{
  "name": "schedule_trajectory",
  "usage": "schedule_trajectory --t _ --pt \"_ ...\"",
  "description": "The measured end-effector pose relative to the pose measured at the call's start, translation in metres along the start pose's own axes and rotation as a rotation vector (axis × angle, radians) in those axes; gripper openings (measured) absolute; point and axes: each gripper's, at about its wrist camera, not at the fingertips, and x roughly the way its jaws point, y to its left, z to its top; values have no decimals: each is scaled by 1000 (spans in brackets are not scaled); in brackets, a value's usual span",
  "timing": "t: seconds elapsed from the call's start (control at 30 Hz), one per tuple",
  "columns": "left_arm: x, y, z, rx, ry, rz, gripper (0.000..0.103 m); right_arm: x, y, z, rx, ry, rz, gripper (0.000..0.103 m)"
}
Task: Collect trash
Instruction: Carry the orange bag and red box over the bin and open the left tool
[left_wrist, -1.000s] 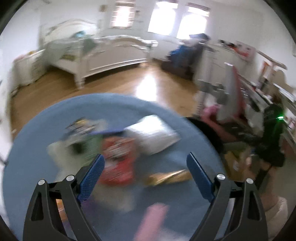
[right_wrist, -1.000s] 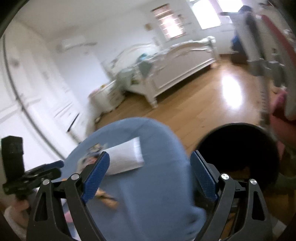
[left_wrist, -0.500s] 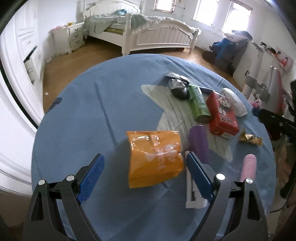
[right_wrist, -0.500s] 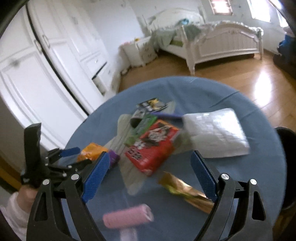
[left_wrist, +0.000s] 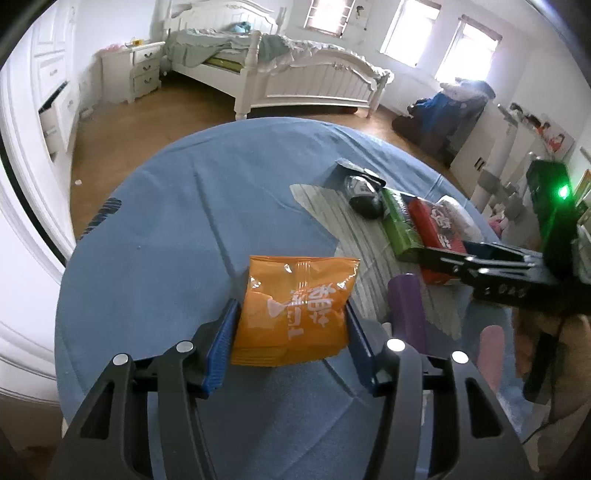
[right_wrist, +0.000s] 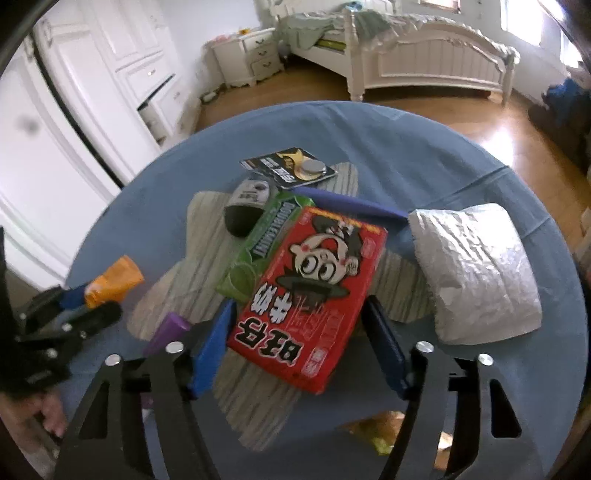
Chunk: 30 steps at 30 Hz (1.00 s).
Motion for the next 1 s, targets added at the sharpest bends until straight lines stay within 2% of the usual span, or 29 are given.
schedule_trajectory --t 0.1,0.17,0.3,0.4,0.5,0.77,1.0 --pt "-6 4 0 5 -27 -23 54 -6 -7 -5 9 -17 14 51" --pt "-10 -1 0 20 -52 -18 54 -14 -15 -10 36 -39 74 51" --pt "-23 -18 5 30 -101 -68 54 -38 -29 -18 75 -108 156 51" --pt "-36 -38 13 43 -148 -117 54 -71 -40 -25 103 -223 245 51" --pt "-48 -65 21 81 -190 -163 54 -108 -52 -34 131 -344 278 51" --pt "-70 -161 48 215 -294 -319 54 -202 -101 -54 190 -611 205 51" --pt "-63 -227 62 297 -321 -418 54 -257 -156 -79 248 -738 87 51"
